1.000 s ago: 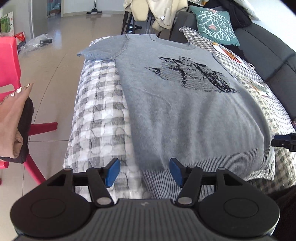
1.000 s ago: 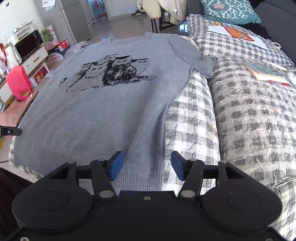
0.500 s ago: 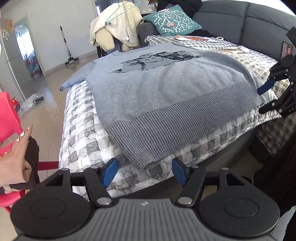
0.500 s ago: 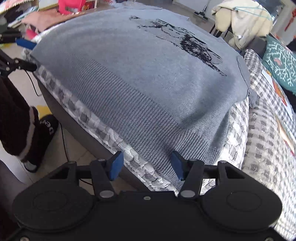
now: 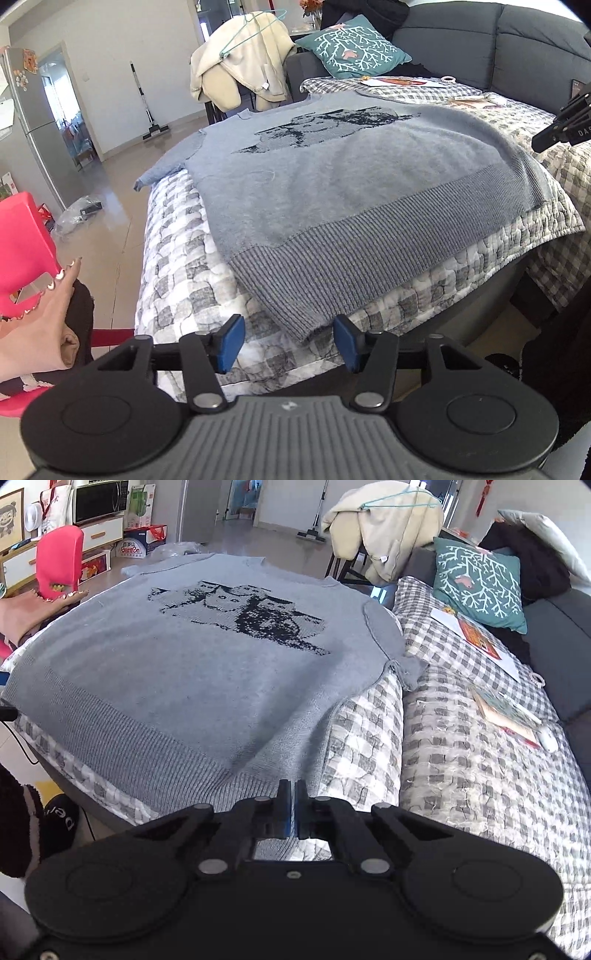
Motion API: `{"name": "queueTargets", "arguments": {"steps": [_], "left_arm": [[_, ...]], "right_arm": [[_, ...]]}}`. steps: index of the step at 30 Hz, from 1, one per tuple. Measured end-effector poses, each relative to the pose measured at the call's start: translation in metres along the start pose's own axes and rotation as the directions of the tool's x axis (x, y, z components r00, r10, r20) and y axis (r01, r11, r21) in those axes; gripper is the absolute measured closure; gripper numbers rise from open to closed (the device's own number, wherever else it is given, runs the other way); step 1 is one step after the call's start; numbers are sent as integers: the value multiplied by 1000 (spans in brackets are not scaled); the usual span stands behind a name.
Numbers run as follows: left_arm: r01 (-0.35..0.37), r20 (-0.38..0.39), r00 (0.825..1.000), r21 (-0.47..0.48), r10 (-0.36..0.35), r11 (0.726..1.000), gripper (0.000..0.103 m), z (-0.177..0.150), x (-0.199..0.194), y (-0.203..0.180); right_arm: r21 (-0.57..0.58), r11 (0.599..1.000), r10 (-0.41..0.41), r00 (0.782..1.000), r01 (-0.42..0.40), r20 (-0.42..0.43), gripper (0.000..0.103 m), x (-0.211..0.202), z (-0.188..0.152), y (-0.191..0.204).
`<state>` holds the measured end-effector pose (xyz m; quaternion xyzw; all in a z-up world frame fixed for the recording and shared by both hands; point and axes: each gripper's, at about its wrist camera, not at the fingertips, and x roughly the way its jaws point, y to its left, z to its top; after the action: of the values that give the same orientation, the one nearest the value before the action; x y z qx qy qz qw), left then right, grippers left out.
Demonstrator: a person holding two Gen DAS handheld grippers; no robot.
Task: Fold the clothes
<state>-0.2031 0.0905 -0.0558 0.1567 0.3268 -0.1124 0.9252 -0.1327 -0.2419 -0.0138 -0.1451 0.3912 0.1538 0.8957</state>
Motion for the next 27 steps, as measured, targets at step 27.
{"name": "queueTargets", "arguments": {"steps": [27], "left_arm": [[10, 59, 998, 11, -11, 1000, 72, 9, 0, -6]], "right_arm": [[-296, 955, -8, 999, 17, 32, 100, 8, -11, 39]]}}
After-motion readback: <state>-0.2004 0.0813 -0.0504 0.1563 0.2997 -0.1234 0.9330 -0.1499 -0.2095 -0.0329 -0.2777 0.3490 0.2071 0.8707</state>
